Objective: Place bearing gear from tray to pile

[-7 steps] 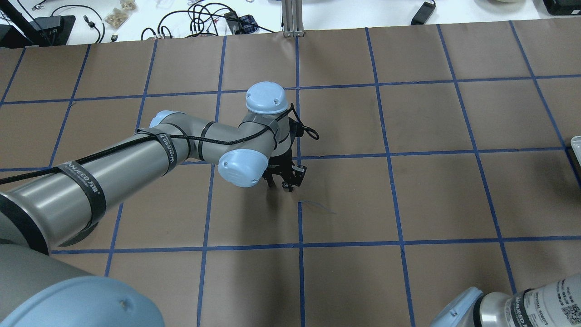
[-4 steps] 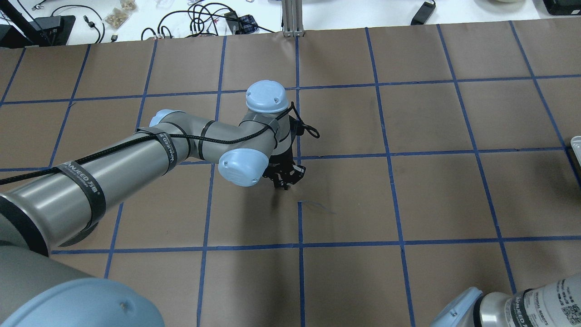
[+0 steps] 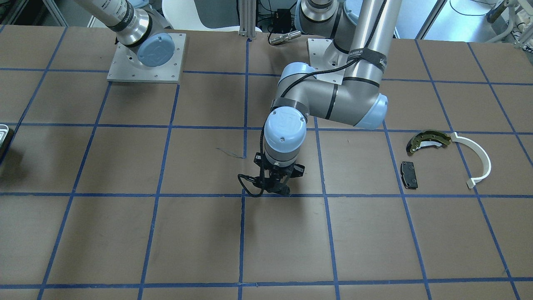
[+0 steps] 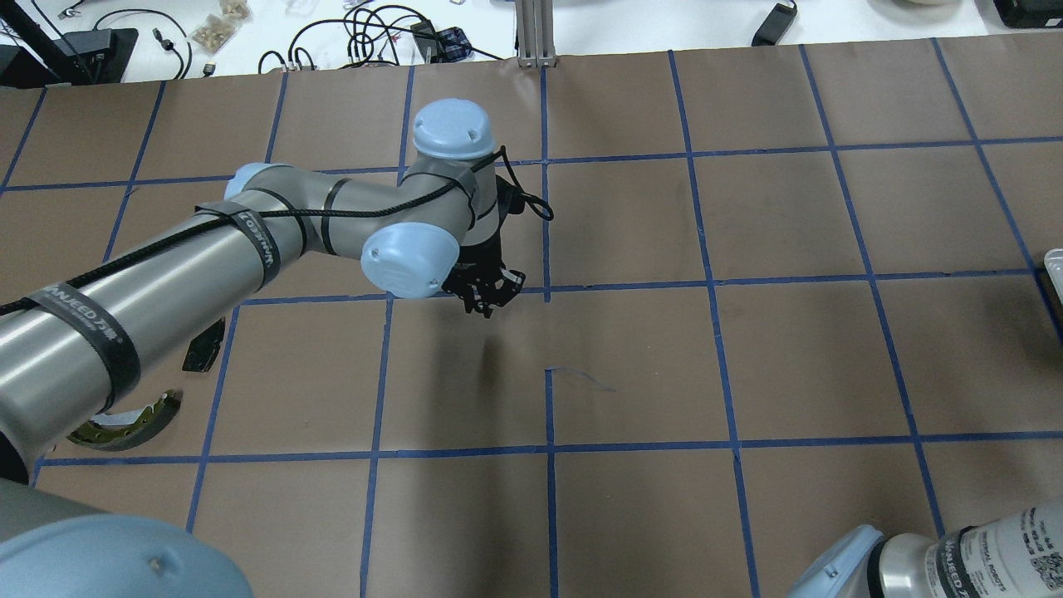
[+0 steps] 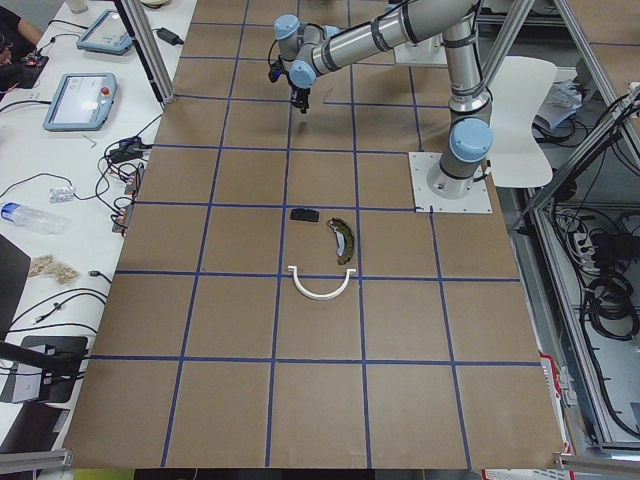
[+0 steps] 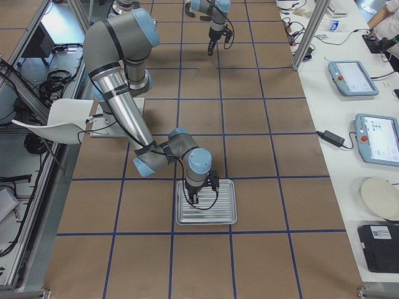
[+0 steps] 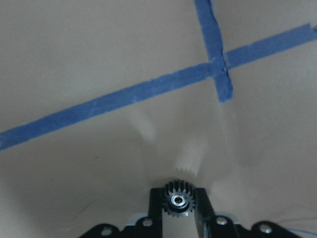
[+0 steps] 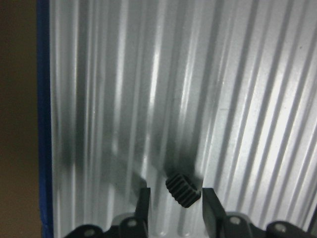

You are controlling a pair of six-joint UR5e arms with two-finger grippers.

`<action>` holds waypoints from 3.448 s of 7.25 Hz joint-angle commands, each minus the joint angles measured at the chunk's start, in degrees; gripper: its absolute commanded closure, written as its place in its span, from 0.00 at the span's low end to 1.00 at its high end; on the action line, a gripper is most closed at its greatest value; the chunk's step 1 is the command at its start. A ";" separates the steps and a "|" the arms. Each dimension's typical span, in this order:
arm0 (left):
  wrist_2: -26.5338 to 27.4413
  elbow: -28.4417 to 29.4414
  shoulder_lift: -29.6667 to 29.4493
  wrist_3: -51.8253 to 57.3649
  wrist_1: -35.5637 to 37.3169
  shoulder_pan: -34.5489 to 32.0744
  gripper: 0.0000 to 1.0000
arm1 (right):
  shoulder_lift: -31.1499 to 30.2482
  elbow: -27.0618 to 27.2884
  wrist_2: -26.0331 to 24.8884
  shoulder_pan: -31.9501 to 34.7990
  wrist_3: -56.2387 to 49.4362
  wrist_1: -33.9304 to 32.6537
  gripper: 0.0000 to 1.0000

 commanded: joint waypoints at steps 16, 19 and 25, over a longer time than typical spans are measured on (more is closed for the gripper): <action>13.82 -8.72 0.67 27.64 5.97 43.89 1.00 | -19.43 14.57 4.01 74.81 96.77 6.20 1.00; 13.99 -8.81 0.67 27.73 5.88 43.98 0.23 | -8.63 6.86 9.57 87.07 108.27 -1.04 1.00; 12.85 1.61 1.37 22.93 -0.07 38.20 0.00 | -3.58 0.41 8.79 86.77 105.93 -1.74 0.00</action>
